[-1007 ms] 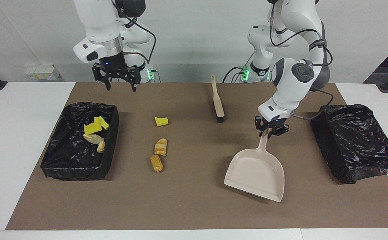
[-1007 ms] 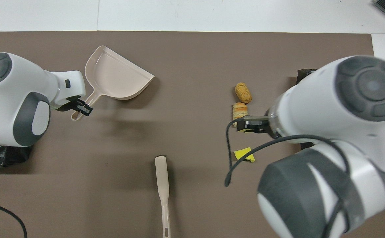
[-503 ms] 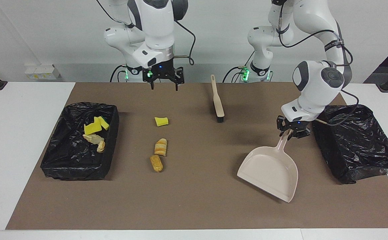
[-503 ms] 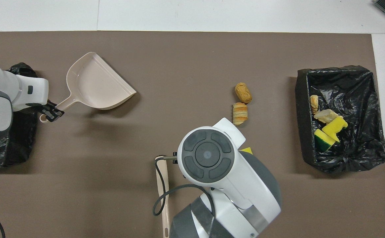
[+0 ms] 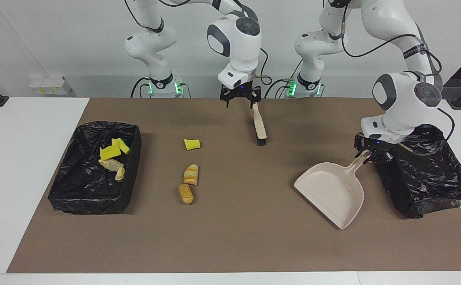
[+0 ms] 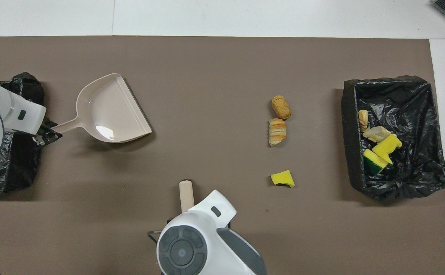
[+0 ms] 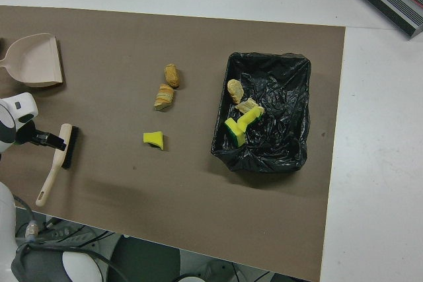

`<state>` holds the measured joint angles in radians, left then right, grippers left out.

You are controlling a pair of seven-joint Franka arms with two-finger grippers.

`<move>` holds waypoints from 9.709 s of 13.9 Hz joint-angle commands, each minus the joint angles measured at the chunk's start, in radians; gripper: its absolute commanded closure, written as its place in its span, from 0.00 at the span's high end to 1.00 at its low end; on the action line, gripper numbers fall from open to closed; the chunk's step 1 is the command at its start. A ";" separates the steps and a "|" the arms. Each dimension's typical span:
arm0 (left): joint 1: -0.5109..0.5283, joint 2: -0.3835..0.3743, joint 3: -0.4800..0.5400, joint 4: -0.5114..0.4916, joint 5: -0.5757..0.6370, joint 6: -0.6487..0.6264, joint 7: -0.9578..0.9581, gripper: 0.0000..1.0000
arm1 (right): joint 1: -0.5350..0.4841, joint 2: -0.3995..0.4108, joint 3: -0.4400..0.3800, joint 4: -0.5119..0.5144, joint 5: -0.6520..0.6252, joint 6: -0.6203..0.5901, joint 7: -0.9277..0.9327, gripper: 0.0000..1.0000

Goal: Sweep and dump trash in bin

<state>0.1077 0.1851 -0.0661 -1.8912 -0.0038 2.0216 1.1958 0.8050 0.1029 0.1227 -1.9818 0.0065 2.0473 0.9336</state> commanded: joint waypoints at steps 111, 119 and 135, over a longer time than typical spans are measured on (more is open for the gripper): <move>-0.507 -0.127 -0.018 -0.232 0.136 0.065 -0.489 0.00 | -0.207 0.074 -0.001 -0.052 0.098 0.089 -0.415 0.00; -0.484 -0.121 -0.015 -0.223 0.134 0.066 -0.496 0.00 | -0.302 -0.008 -0.003 -0.032 0.084 -0.042 -0.531 0.00; -0.476 -0.118 -0.014 -0.213 0.128 0.045 -0.536 0.00 | -0.273 0.353 0.008 0.433 -0.079 -0.246 -0.590 0.00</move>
<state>-0.3737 0.0879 -0.0782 -2.0867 0.1122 2.0616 0.6680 0.4890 0.4985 0.1280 -1.5334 -0.0679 1.8506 0.3151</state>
